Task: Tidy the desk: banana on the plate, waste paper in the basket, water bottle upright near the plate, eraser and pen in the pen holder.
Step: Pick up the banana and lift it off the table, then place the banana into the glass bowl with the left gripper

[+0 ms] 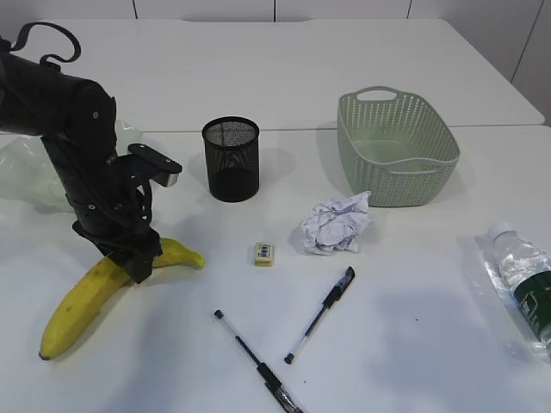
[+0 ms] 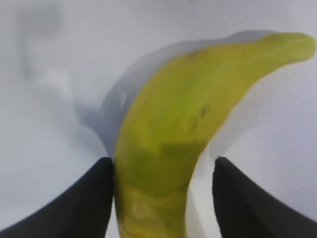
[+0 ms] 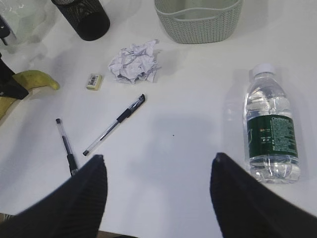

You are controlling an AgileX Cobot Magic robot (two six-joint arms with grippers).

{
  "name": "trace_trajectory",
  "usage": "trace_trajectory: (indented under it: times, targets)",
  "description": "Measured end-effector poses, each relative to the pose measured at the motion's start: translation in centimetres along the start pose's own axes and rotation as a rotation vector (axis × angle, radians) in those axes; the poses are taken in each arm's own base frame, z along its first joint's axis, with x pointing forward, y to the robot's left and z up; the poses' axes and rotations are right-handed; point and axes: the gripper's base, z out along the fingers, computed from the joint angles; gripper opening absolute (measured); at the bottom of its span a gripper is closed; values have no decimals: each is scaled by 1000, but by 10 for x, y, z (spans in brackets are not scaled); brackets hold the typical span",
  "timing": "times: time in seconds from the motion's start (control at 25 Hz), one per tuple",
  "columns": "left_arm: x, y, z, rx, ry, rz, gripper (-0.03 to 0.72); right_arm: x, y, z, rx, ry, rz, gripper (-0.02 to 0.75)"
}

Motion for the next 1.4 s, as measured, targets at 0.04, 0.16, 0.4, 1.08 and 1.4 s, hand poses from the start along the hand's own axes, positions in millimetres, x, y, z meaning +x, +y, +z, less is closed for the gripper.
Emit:
trace_trajectory:
  times: [0.04, 0.16, 0.4, 1.08, 1.4]
  targets:
    - [0, 0, 0, -4, 1, 4, 435, 0, 0, 0, 0, 0, 0, 482]
    - [0, 0, 2, -3, 5, 4, 314, 0, 0, 0, 0, 0, 0, 482]
    - [1, 0, 1, 1, 18, 4, 257, 0, 0, 0, 0, 0, 0, 482]
    - [-26, 40, -139, -105, -341, -149, 255, 0, 0, 0, -2, 0, 1, 482]
    - [-1, 122, -148, -78, -486, -558, 256, 0, 0, 0, -2, 0, 1, 482]
